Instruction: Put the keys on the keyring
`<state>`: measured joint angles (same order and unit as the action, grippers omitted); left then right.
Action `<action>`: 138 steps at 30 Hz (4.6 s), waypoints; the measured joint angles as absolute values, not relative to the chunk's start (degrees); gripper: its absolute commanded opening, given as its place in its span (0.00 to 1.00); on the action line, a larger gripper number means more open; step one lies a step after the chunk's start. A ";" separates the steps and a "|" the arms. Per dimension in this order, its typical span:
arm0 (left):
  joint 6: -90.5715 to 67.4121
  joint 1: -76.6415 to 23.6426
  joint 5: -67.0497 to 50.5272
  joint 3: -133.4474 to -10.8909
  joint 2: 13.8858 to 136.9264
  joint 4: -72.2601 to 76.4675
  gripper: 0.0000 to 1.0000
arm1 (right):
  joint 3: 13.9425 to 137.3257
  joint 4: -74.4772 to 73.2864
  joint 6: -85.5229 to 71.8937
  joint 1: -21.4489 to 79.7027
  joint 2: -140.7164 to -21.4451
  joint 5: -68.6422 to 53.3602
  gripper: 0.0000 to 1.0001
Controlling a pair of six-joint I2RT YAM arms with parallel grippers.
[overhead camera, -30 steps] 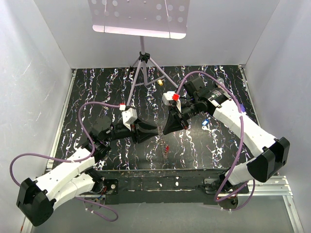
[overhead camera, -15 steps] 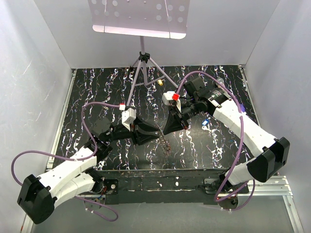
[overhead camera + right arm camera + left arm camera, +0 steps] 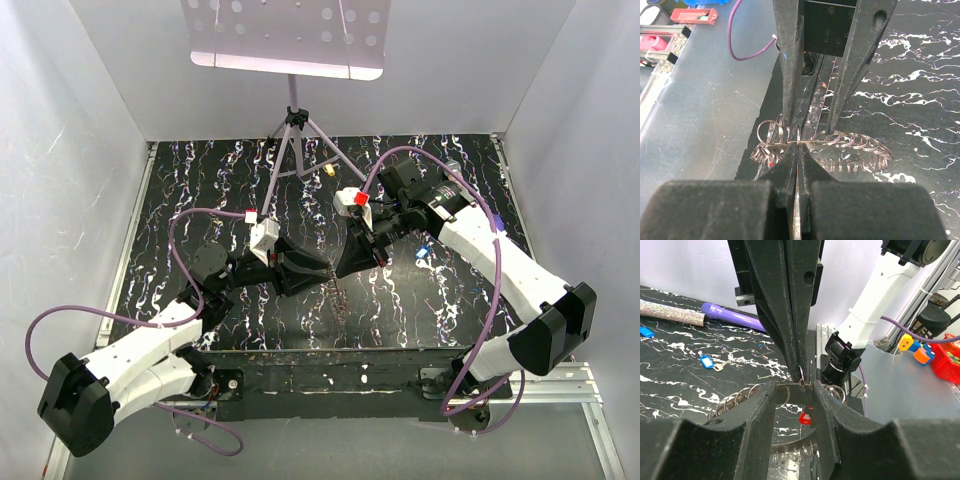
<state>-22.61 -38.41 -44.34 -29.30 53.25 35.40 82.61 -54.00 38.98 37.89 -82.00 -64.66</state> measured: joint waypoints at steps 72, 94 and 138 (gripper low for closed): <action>-21.41 -40.69 -39.59 -31.00 52.47 28.64 0.15 | 81.84 -51.96 35.75 37.89 -82.24 -63.33 0.01; -18.37 -40.75 -39.11 -32.88 52.47 22.02 0.14 | 81.84 -51.70 34.70 38.28 -83.13 -61.78 0.01; -23.14 -41.12 -33.52 -27.68 46.81 29.30 0.00 | 85.84 -56.55 36.67 33.50 -78.26 -62.35 0.51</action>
<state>-23.14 -41.12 -33.52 -27.68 46.81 29.30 85.84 -56.55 36.67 33.50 -78.26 -62.35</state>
